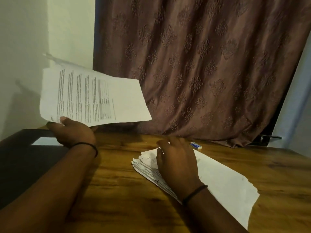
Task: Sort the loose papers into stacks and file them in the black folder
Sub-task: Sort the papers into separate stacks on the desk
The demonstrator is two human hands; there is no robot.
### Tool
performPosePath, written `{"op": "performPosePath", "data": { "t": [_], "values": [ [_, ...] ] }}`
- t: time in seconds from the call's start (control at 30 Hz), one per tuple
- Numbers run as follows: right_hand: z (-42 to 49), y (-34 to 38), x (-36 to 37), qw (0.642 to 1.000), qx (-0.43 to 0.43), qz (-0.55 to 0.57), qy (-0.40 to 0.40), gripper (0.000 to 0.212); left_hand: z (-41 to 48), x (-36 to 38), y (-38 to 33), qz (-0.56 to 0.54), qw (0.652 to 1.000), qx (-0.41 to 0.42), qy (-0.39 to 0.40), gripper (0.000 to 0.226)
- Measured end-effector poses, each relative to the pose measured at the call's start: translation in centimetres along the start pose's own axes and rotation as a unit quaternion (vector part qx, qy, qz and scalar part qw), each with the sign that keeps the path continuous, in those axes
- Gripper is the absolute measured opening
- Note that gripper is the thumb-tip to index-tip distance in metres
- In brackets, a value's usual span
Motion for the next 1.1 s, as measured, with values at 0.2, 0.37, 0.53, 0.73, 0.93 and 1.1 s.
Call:
{"op": "performPosePath", "data": {
  "t": [0.2, 0.37, 0.53, 0.73, 0.93, 1.1],
  "values": [
    [-0.8, 1.8, -3.4, 0.987, -0.073, 0.085, -0.119, 0.040, -4.2, 2.1, 0.4, 0.023, 0.992, -0.055, 0.115, 0.034],
    [-1.2, 3.4, -0.2, 0.992, -0.127, -0.012, -0.008, 0.078, -8.8, 6.0, 4.3, -0.005, 0.934, -0.174, 0.313, 0.035],
    [-0.6, 1.2, 0.1, 0.995, -0.096, -0.025, -0.022, 0.026, -13.9, 8.1, 4.6, -0.011, 0.820, -0.225, 0.527, 0.045],
    [0.7, -2.8, -1.0, 0.998, 0.007, -0.046, -0.032, 0.080, -11.5, 6.9, 6.5, 0.351, 0.753, 0.058, 0.553, 0.043],
    [-0.3, -2.7, 2.4, 0.979, -0.029, -0.107, 0.169, 0.068, -12.6, 6.2, 7.9, 0.427, 0.672, 0.014, 0.604, 0.030],
    [-1.1, -2.7, 4.5, 0.957, -0.020, -0.101, 0.272, 0.032, -13.9, 5.2, 8.5, 0.354, 0.681, -0.148, 0.624, 0.018]
  ]
}}
Point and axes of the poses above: each hand's wrist, its own z-axis towards the middle knuckle, its own x-axis out of the palm, y = z × x, the point moved 9 cm from there along z, towards the middle knuckle, and after that the axes turned 9 degrees about x, right-handed, at the moved point
